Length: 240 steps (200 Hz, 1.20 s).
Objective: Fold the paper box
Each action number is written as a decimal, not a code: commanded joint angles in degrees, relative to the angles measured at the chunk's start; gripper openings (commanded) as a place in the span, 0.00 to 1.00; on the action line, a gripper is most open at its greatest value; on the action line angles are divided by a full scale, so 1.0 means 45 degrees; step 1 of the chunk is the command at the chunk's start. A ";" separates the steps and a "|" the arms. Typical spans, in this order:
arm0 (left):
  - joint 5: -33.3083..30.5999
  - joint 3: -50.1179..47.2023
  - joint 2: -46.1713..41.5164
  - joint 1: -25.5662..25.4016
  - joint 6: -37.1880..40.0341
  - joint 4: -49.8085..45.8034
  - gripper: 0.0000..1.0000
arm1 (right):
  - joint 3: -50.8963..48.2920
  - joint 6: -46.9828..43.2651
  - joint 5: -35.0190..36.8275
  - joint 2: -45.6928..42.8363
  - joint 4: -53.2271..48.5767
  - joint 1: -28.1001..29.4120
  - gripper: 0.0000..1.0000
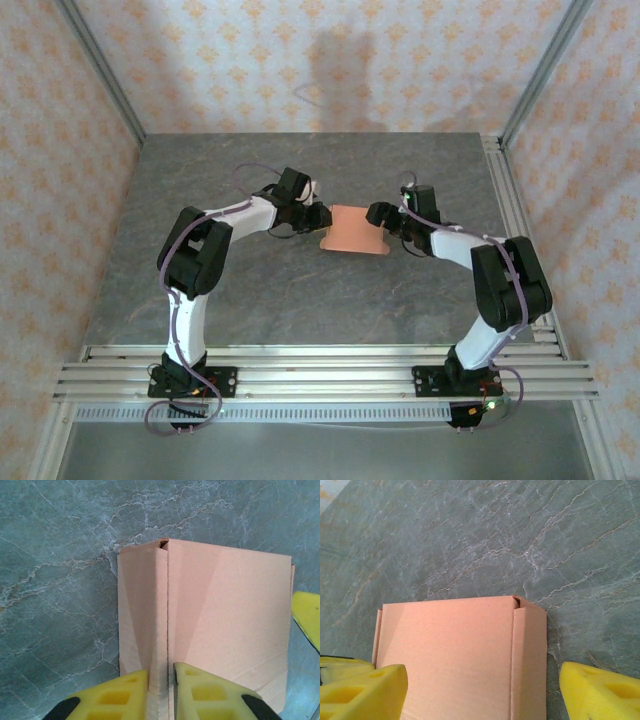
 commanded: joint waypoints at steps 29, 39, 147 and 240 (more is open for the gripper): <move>0.0416 0.0198 -0.0069 0.0137 0.0355 -0.0466 0.14 | -0.0282 0.0968 -0.0440 -0.0041 0.1147 -0.0058 0.80; 0.0379 0.0161 -0.0089 0.0141 0.0355 -0.0461 0.13 | -0.0270 0.0998 -0.0454 -0.0026 0.1192 -0.0076 0.80; 0.0581 -0.0100 -0.0050 0.0367 0.1039 -0.0554 0.04 | -0.0146 0.1261 -0.2208 0.0489 0.0948 -0.0943 0.85; 0.1083 -0.0612 -0.0186 0.0584 0.0785 0.0045 0.00 | -0.0019 0.1739 -0.2948 0.0961 0.1128 -0.0948 0.85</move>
